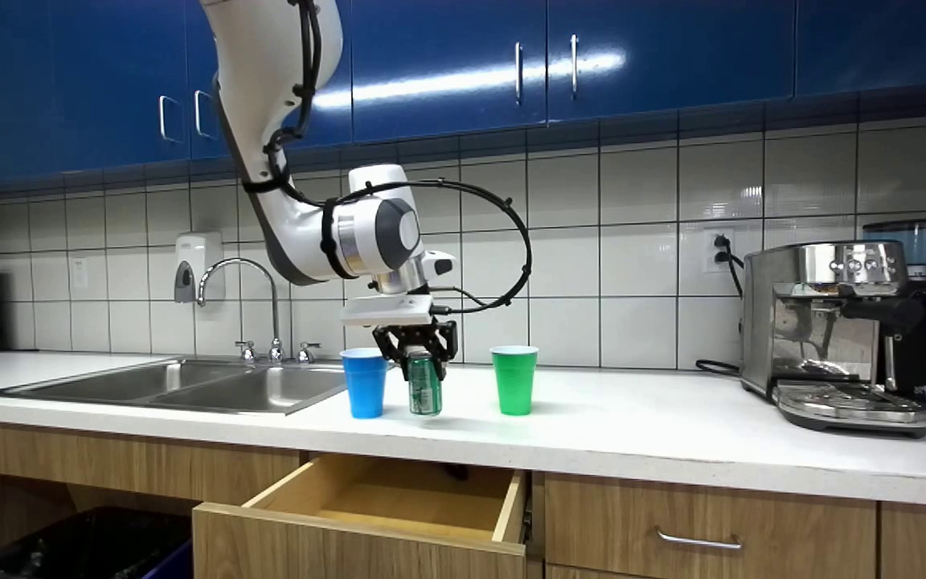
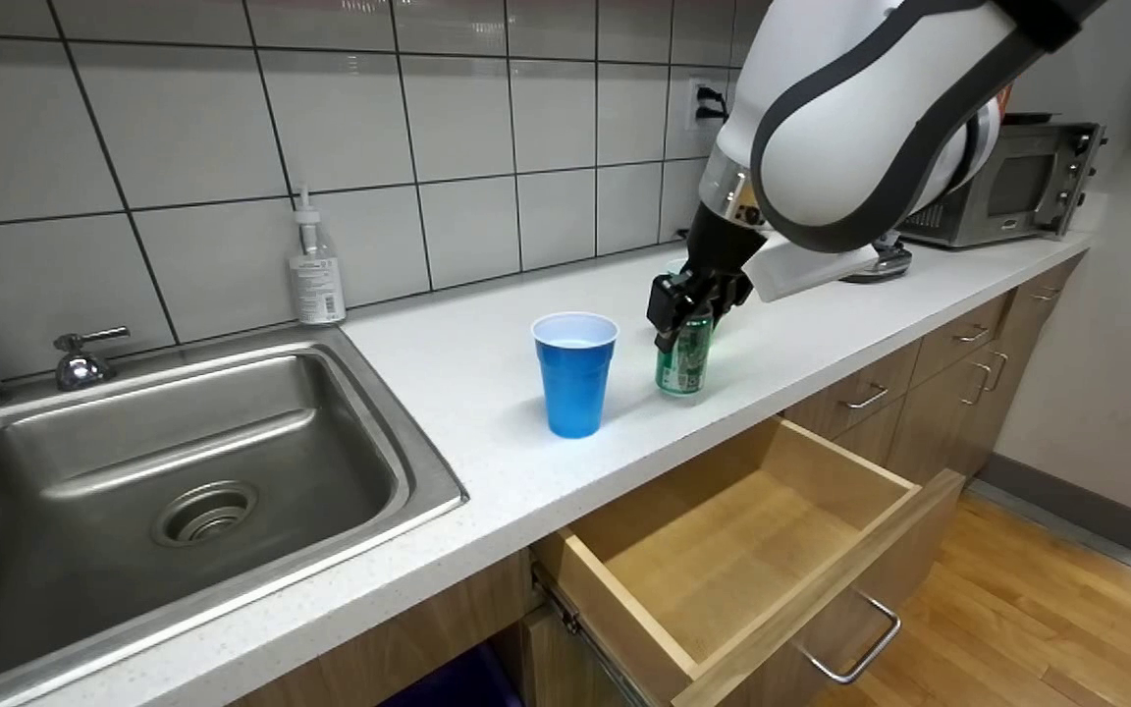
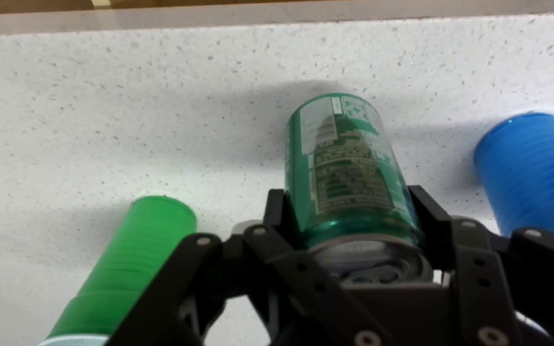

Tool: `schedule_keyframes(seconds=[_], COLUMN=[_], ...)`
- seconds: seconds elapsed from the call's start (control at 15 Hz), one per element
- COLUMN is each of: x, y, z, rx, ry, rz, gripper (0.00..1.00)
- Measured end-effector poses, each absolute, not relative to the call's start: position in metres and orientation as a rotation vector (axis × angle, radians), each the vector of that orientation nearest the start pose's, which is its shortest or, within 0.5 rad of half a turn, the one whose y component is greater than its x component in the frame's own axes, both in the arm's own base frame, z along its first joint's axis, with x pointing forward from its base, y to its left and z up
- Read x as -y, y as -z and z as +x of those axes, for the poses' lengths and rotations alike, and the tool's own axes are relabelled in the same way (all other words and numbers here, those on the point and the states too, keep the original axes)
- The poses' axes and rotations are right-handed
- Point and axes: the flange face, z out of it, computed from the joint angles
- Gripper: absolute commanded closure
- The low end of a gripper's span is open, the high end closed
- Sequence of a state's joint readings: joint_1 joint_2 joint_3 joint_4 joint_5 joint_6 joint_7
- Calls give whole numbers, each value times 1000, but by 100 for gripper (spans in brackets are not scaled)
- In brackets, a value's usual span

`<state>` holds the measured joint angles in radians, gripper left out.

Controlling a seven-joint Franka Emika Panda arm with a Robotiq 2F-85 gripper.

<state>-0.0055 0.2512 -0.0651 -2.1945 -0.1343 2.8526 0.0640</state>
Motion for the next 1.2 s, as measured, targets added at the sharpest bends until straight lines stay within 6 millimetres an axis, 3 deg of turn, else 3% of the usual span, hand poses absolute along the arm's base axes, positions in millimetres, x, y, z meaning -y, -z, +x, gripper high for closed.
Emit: schedule_keyframes(seconds=[0.53,1.2], x=[21,-20], y=[-312,-292], z=[543,502], rx=[20,205], ry=[594,489], rz=[-3153,-3148], gripper=[62,62])
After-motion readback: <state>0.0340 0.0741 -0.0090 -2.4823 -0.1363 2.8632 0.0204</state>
